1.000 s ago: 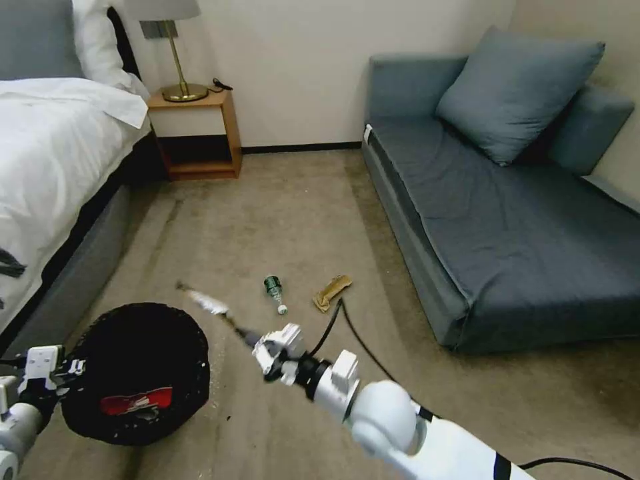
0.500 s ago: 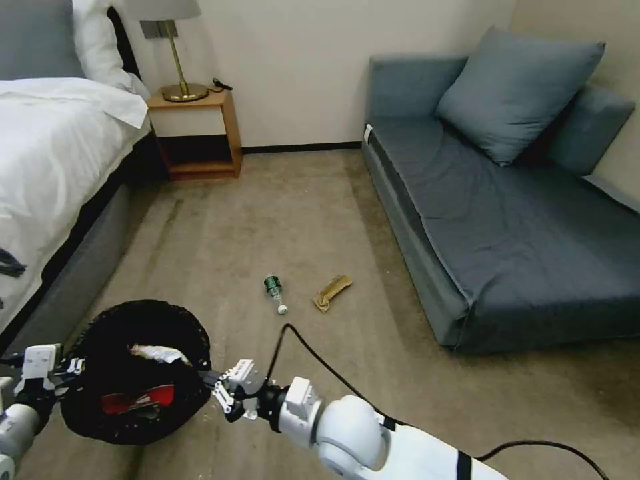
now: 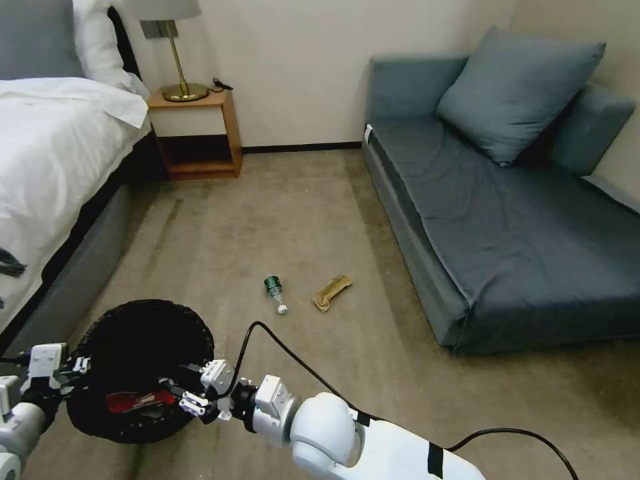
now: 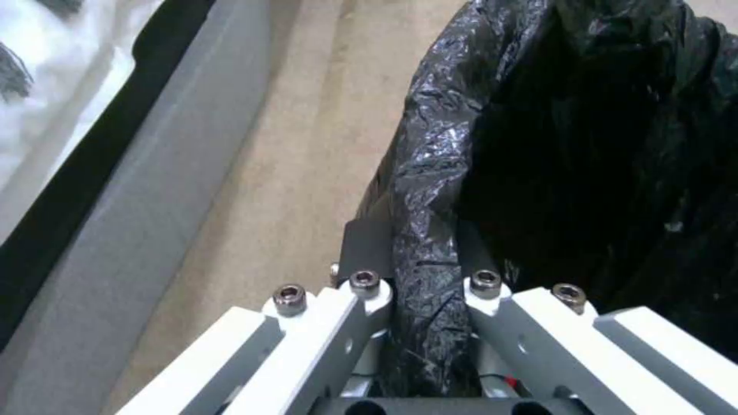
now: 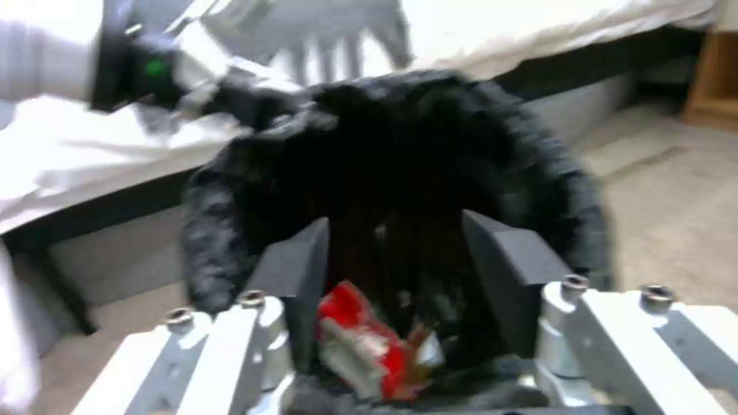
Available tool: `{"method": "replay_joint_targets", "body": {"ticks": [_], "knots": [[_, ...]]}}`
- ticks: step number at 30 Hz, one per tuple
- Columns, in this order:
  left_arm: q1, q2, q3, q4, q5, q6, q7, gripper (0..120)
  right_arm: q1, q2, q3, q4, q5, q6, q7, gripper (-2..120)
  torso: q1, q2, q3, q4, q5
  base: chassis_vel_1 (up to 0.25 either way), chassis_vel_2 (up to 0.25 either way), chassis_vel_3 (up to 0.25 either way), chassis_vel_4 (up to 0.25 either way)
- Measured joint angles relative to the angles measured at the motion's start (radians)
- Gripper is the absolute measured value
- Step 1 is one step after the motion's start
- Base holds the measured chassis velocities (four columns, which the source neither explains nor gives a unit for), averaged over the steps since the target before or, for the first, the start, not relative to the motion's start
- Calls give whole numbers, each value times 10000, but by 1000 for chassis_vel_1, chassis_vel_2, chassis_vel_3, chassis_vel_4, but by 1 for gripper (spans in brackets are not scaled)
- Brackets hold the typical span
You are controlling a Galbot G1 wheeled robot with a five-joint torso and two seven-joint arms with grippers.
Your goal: Pick up the trash bin, then pick up the garbage on the floor and place it into the trash bin.
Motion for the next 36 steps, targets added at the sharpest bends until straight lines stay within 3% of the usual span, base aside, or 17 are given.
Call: {"method": "replay_joint_targets", "body": {"ticks": [4,5,7,10,14,23,36], "knots": [[-28,7,-6,27,-30,2,0,5,-250,-96,502,-21,-287,326,154,61,0,0,0,1,0,0,0,0,0],[-44,7,-17,29,-50,4,0,5,-631,-244,1160,-101,-614,813,274,69,0,0,0,0,1,0,0,0,0],[-51,3,-18,28,-55,5,0,5,-776,-299,1410,-130,-686,1010,308,70,0,0,0,1,2,0,0,0,0],[-85,-7,-2,28,-68,6,0,5,-1752,-711,3038,-11,-1260,1768,311,87,0,0,0,-2,3,0,0,0,0],[-124,-17,58,33,-69,8,-1,5,-2759,-956,4406,431,-1537,2254,183,98,0,0,0,-2,3,0,0,0,0],[-138,-118,96,18,-66,12,-4,5,-5032,-822,6395,749,-1857,3821,-123,100,0,0,0,-2,3,0,0,0,0],[64,-140,-122,-116,-95,13,4,5,-5294,-740,6518,419,-1869,4328,-354,100,-1,0,-1,2,3,-17,18,19,-20]]}}
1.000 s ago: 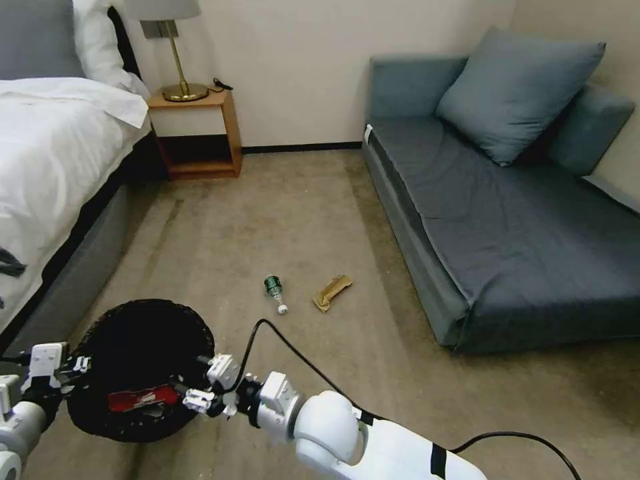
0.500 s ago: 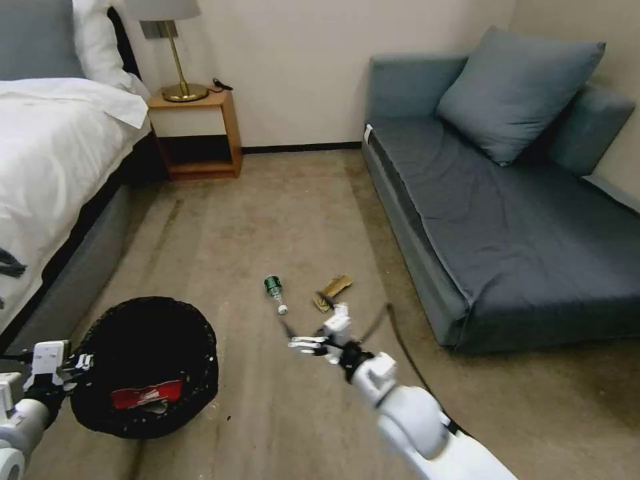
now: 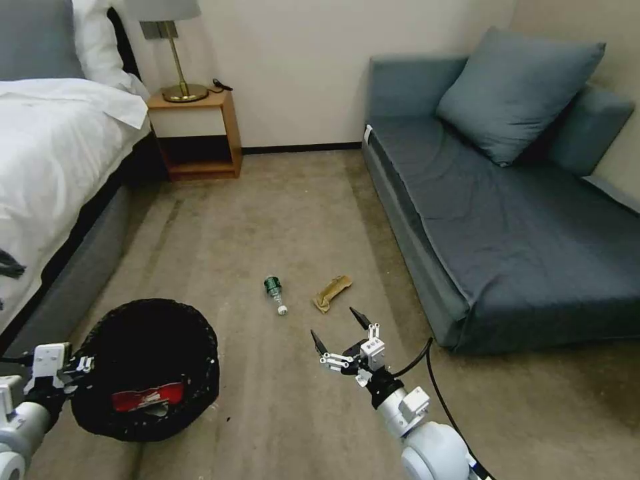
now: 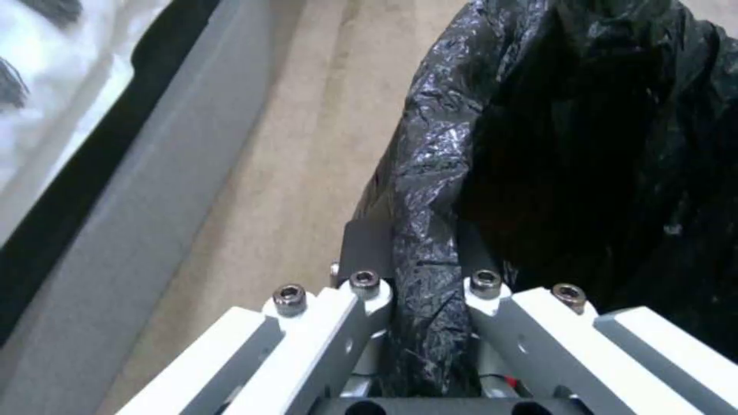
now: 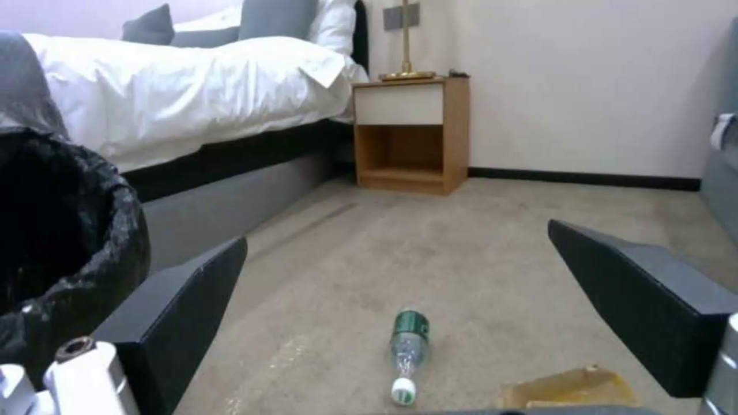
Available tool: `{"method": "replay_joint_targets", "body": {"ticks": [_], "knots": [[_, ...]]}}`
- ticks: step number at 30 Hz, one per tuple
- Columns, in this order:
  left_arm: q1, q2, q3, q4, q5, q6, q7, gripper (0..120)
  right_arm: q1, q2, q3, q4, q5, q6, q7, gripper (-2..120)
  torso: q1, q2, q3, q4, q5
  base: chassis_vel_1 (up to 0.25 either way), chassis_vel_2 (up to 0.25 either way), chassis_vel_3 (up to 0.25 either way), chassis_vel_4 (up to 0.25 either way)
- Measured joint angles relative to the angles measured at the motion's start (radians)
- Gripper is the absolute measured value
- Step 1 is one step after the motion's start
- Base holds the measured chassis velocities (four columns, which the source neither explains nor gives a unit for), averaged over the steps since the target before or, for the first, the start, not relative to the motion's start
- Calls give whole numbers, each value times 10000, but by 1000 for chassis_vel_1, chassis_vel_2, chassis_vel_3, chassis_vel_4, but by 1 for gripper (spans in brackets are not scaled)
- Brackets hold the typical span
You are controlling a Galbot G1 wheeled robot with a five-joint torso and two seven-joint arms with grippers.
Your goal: Pick up the trash bin, then pick up the garbage on the floor and place it into the trash bin.
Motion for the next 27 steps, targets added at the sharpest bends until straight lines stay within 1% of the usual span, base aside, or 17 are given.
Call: {"method": "replay_joint_targets", "body": {"ticks": [4,10,15,20,21,23,25,27], "knots": [[17,18,-101,16,-10,-1,7,5,74,-25,-52,-78,47,-41,-105,100,-1,0,1,0,-1,-143,128,168,-154],[19,-16,-132,43,-12,-15,29,5,197,-37,-127,-256,82,-121,-235,100,1,0,2,-3,-3,-242,223,226,-236],[-10,-35,-126,102,-9,-22,32,5,298,-60,-208,-354,47,-180,-323,100,1,0,2,-2,-6,-278,269,262,-267],[-28,-31,-128,157,-7,-26,34,5,407,-61,-302,-522,8,-217,-351,100,0,0,2,0,-1,-263,282,280,-279],[-31,-24,-128,174,-8,-27,37,5,431,-55,-325,-556,-5,-221,-354,100,1,0,3,-4,-6,-276,286,277,-271],[-33,-20,-136,195,-7,-29,39,5,462,-41,-376,-616,-44,-231,-366,100,1,0,1,-2,0,-275,275,278,-288],[-42,-18,-137,206,-8,-37,41,5,479,-32,-407,-652,-97,-255,-378,100,1,-1,2,-4,-2,-259,264,270,-266],[-54,-17,-139,227,-7,-39,42,5,488,-28,-464,-700,-251,-350,-395,100,2,0,2,0,0,-259,243,267,-258]]}}
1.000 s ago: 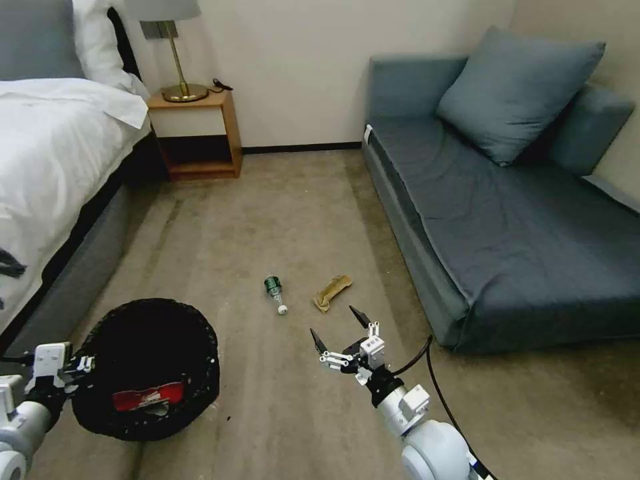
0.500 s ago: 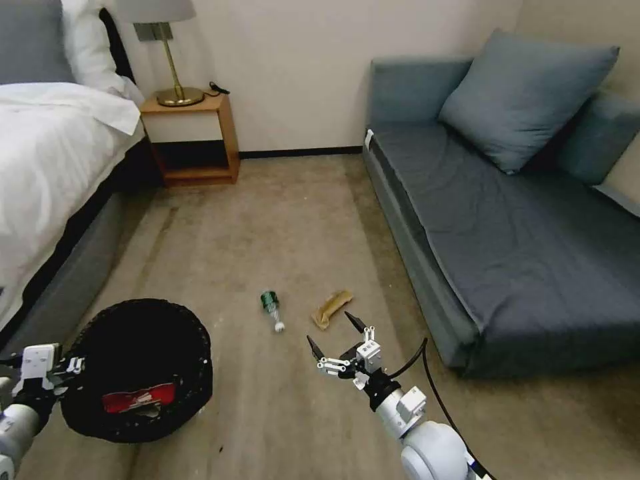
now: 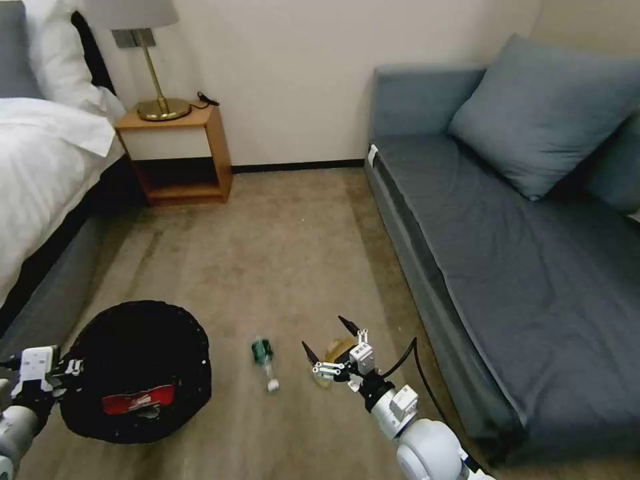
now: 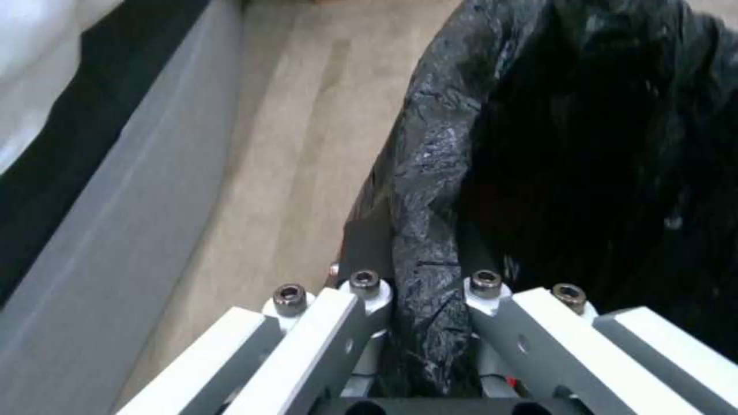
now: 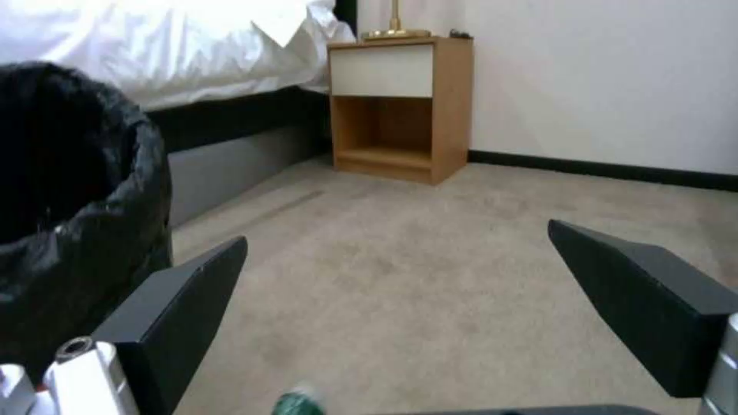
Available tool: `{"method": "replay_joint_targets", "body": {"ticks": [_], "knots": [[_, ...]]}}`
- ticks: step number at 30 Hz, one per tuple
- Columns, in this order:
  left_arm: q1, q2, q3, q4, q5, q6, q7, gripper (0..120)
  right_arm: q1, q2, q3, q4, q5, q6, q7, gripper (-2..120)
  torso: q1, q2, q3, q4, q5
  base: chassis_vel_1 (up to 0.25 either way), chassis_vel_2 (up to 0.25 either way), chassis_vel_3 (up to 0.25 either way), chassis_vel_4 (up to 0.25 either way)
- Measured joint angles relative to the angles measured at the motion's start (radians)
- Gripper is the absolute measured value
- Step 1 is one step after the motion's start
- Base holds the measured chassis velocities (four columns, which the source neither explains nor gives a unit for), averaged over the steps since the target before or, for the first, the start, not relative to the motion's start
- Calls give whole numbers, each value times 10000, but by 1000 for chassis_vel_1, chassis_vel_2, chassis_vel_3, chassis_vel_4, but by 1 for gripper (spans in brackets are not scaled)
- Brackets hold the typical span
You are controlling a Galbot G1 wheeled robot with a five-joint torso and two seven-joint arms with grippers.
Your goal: Pick up the trash bin, then pick up the garbage on the floor and place it into the trash bin.
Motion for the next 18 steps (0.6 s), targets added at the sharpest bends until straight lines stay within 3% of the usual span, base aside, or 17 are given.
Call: {"method": "replay_joint_targets", "body": {"ticks": [6,8,11,18], "knots": [[-55,-16,26,80,3,-25,2,5,129,-296,-85,-180,-468,-510,-665,100,0,0,2,-4,-1,-164,198,140,-166],[-56,-27,36,93,8,-31,2,5,234,-440,-84,-282,-593,-590,-1035,100,0,-1,1,-3,-2,0,0,0,0],[-39,-62,61,129,39,-54,7,5,850,-996,-156,-811,-1451,-890,-2410,100,0,0,-1,0,-1,21,-36,-27,37],[12,-78,22,144,50,-70,32,5,2309,-1574,-511,-2269,-3170,-539,-4192,100,-1,0,-1,-2,-1,10,-28,-14,23]]}}
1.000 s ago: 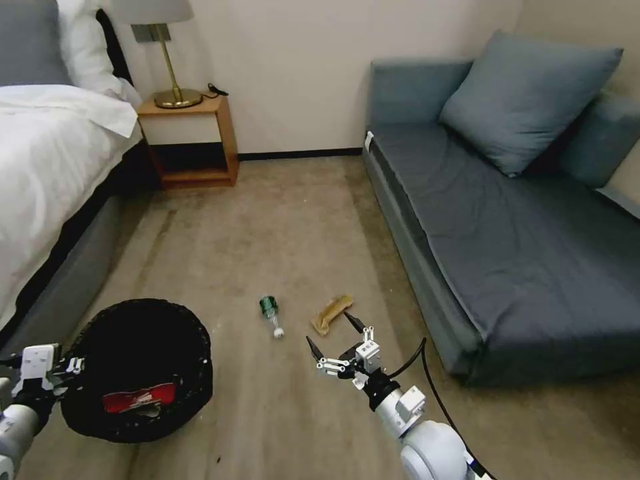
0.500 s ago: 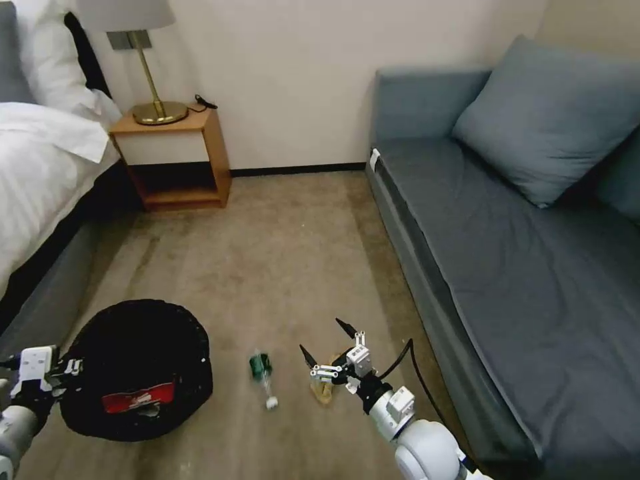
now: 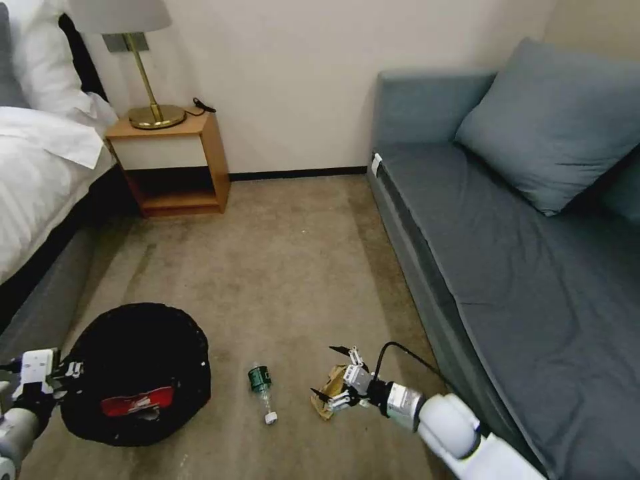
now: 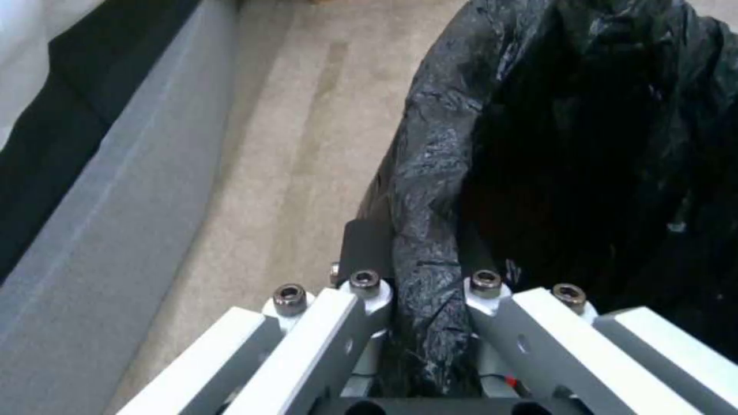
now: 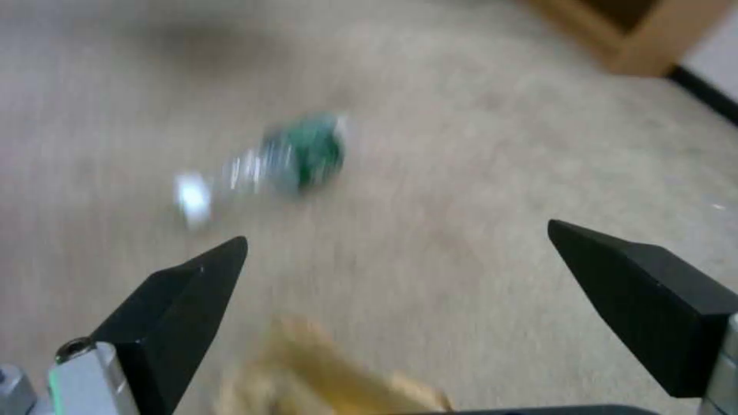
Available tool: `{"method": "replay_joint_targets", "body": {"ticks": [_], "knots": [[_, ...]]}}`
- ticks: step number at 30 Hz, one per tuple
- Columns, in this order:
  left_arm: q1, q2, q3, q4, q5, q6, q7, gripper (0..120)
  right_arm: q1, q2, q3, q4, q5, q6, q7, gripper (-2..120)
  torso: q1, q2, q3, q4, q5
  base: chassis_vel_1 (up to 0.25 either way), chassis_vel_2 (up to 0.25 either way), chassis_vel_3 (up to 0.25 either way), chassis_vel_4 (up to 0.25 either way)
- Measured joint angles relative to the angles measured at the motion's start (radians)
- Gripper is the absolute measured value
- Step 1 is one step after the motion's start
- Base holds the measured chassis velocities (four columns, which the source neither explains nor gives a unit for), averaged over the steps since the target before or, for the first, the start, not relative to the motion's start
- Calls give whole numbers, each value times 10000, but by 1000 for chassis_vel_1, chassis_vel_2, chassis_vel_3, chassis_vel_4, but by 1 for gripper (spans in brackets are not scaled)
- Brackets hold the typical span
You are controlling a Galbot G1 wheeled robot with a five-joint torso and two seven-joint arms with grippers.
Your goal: Pick up the trash bin, then pick up the garbage on the floor and place it into the trash bin.
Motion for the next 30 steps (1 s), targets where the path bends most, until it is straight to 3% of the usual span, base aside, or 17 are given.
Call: {"method": "replay_joint_targets", "body": {"ticks": [11,19,22,25,30], "knots": [[87,-106,-158,21,10,-10,11,5,2337,489,-1383,-2840,-3079,1354,-1025,100,1,0,1,2,0,0,0,0,0],[100,-157,-232,22,13,-21,19,5,3089,808,-1604,-4080,-3356,2263,-1459,100,0,0,1,1,-1,0,0,0,0],[81,-163,-221,35,18,-21,20,5,3292,956,-1650,-4471,-3357,2473,-1582,96,0,0,1,1,-1,0,0,0,0],[62,-170,-179,29,28,-21,19,5,3561,1170,-1644,-5016,-3320,2834,-2272,83,0,0,1,1,-2,0,0,0,0],[61,-163,-178,7,29,-21,19,5,3672,1287,-1689,-5214,-3466,2890,-2461,70,0,0,1,1,-1,0,0,0,0]]}}
